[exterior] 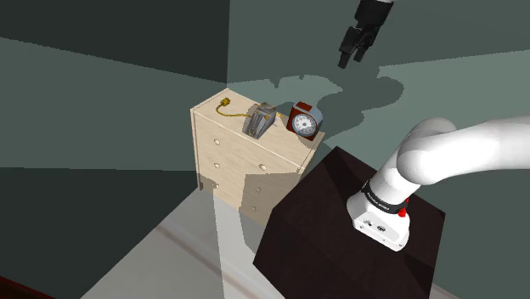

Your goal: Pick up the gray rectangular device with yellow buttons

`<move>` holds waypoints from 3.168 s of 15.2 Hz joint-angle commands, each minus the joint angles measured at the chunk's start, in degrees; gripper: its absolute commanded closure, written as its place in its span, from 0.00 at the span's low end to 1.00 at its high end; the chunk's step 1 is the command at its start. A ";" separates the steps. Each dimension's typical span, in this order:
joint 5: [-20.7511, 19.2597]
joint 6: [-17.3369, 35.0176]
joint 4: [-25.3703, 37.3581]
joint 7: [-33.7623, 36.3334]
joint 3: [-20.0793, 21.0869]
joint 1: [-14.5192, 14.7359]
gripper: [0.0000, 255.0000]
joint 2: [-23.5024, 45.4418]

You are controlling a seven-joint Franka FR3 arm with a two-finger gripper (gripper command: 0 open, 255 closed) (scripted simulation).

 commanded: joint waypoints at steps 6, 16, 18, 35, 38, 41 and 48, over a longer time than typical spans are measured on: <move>-1.04 9.53 -1.84 -2.96 -1.40 1.01 0.00 7.90; -1.79 26.66 0.50 -8.82 -3.59 3.08 0.00 27.76; -1.66 29.54 1.90 -10.04 -3.85 3.44 0.00 32.13; 0.62 43.64 25.07 -19.67 -2.48 4.40 0.00 70.10; 0.61 44.07 31.28 -20.93 -1.84 4.33 0.00 76.85; 0.55 44.59 34.51 -21.46 -1.52 4.29 0.00 80.64; 0.62 47.96 34.73 -21.23 -1.44 4.19 0.00 84.24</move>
